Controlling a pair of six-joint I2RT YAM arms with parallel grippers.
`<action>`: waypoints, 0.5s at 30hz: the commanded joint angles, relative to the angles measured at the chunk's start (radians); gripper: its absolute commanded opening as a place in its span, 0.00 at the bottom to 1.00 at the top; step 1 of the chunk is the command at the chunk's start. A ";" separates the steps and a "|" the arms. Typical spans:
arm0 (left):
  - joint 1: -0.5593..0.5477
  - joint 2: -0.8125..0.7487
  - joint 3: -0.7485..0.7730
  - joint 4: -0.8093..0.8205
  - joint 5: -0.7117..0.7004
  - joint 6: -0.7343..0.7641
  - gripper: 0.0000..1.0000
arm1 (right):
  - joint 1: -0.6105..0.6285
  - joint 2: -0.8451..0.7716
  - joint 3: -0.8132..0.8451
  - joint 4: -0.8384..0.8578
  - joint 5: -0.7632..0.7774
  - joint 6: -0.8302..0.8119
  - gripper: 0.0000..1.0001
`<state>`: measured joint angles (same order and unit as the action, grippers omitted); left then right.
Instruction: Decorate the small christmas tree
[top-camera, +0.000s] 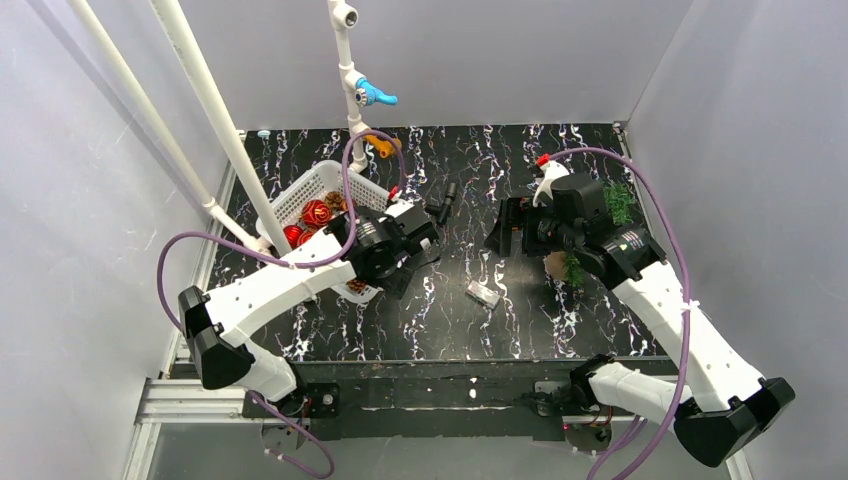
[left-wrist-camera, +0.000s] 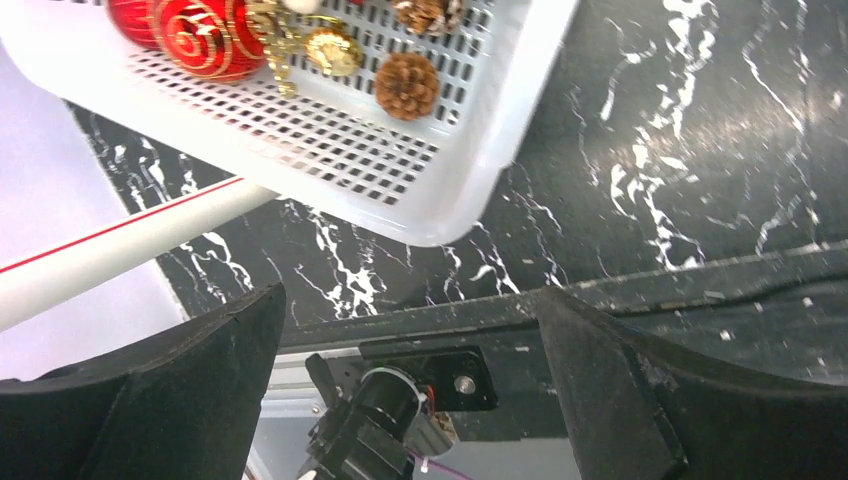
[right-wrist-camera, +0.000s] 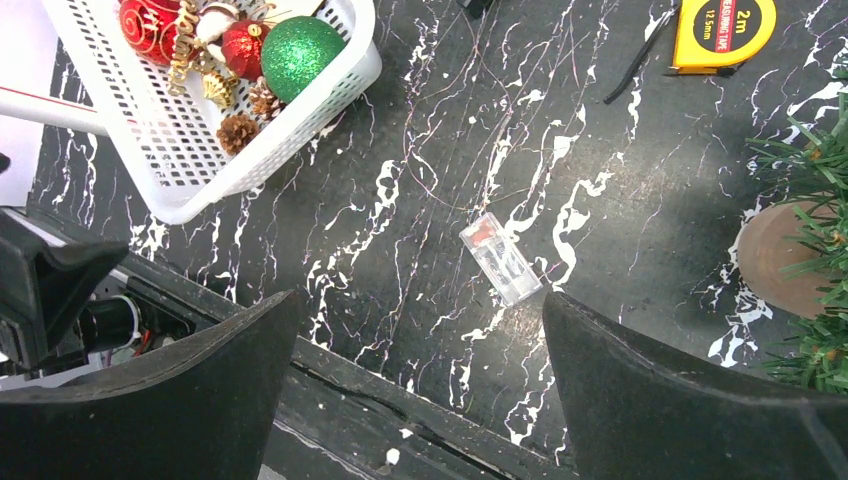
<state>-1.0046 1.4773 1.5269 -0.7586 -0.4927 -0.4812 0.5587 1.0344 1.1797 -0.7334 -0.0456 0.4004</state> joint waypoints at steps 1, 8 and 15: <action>0.000 -0.027 -0.022 -0.122 -0.215 -0.105 0.99 | 0.007 0.000 0.008 0.034 -0.007 -0.015 1.00; 0.000 -0.032 -0.012 -0.120 -0.112 -0.006 0.99 | 0.048 0.033 0.030 0.004 0.020 -0.043 1.00; 0.010 -0.099 -0.051 -0.117 -0.163 -0.018 1.00 | 0.166 0.090 0.012 0.000 0.155 -0.045 1.00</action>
<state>-1.0035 1.4441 1.4925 -0.7731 -0.5961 -0.5022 0.6796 1.1107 1.1873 -0.7540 0.0422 0.3771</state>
